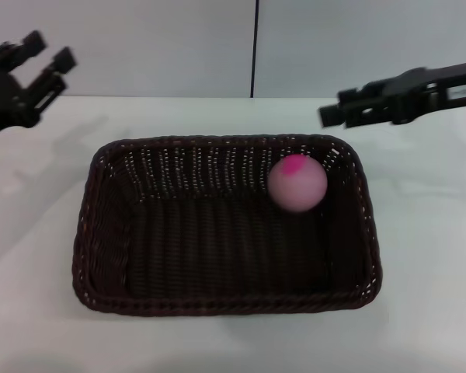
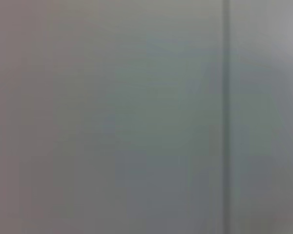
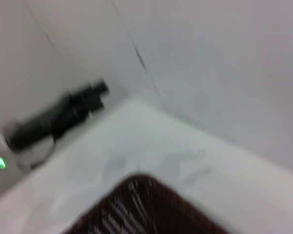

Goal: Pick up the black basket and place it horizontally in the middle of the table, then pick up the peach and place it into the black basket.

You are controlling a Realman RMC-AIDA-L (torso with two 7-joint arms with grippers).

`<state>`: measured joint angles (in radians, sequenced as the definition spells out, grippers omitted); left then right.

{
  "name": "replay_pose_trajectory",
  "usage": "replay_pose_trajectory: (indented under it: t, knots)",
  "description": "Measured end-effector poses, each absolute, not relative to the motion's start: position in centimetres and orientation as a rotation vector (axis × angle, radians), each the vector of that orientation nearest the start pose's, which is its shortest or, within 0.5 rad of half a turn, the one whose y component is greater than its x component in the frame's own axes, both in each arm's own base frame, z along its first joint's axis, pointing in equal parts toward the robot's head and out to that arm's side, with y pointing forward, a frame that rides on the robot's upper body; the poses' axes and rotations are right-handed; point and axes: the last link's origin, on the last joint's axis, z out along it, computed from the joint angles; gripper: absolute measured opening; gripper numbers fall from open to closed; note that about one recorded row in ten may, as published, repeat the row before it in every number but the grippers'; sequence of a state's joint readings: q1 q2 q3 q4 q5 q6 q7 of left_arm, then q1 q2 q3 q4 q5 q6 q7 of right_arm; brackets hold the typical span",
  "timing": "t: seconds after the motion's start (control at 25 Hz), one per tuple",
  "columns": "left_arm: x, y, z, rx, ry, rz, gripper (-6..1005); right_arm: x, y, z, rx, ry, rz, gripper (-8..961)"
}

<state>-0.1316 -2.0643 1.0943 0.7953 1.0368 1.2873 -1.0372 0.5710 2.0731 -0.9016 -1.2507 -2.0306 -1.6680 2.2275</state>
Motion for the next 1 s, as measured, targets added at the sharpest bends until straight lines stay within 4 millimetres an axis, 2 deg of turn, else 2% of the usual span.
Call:
replay_pose_trajectory:
  t: [0.04,0.12,0.16,0.2,0.24,0.28,0.36,0.4,0.44,0.52,0.56,0.6,0.64,0.8,0.92,1.0]
  knots:
    - [-29.8,29.9,5.9,-2.019,-0.453,-0.977,503,16.6,35.6,6.0,-2.756,0.95,0.503,639]
    - [-30.5,29.7,6.2,-1.993,-0.476,-0.973,502,17.9,34.9,7.2,-2.7,0.921,0.656,639]
    - [-31.1,29.4,6.4,-1.971,-0.499,-0.968,502,18.9,34.5,7.7,-2.658,0.914,0.737,640]
    - [-32.9,29.0,6.5,-1.911,-0.57,-0.946,502,21.0,33.6,8.1,-2.561,0.904,0.9,640]
    - [-32.9,29.0,6.5,-1.911,-0.57,-0.946,502,21.0,33.6,8.1,-2.561,0.904,0.9,640]
    - [-33.4,28.8,6.5,-1.893,-0.588,-0.939,502,22.1,33.2,8.1,-2.505,0.903,0.974,640]
    - [-34.5,28.5,6.7,-1.85,-0.618,-0.919,502,24.9,32.2,8.2,-2.346,0.841,1.133,640]
    - [-34.9,28.3,6.8,-1.83,-0.626,-0.909,502,27.7,31.0,8.0,-2.133,0.742,1.273,640]
    - [-35.4,28.1,6.9,-1.808,-0.637,-0.899,501,27.7,31.0,8.0,-2.133,0.742,1.273,640]
    - [-36.1,27.9,6.7,-1.778,-0.655,-0.889,501,29.7,29.9,7.6,-1.927,0.65,1.348,640]
    - [-36.4,27.8,6.4,-1.768,-0.667,-0.885,501,30.4,29.4,7.3,-1.824,0.612,1.364,640]
    - [-36.6,27.8,6.0,-1.763,-0.675,-0.879,501,31.9,28.3,6.0,-1.624,0.537,1.316,640]
    - [-36.6,27.8,6.0,-1.763,-0.675,-0.879,501,31.9,28.3,6.0,-1.624,0.537,1.316,640]
    - [-37.4,27.7,5.4,-1.718,-0.674,-0.845,500,33.1,27.6,3.2,-1.421,0.502,1.114,640]
    - [-37.8,26.8,5.7,-1.648,-0.64,-0.862,500,33.3,27.8,2.7,-1.39,0.519,1.075,640]
    - [-38.1,25.4,5.8,-1.529,-0.587,-0.878,500,33.3,27.9,2.6,-1.38,0.53,1.073,640]
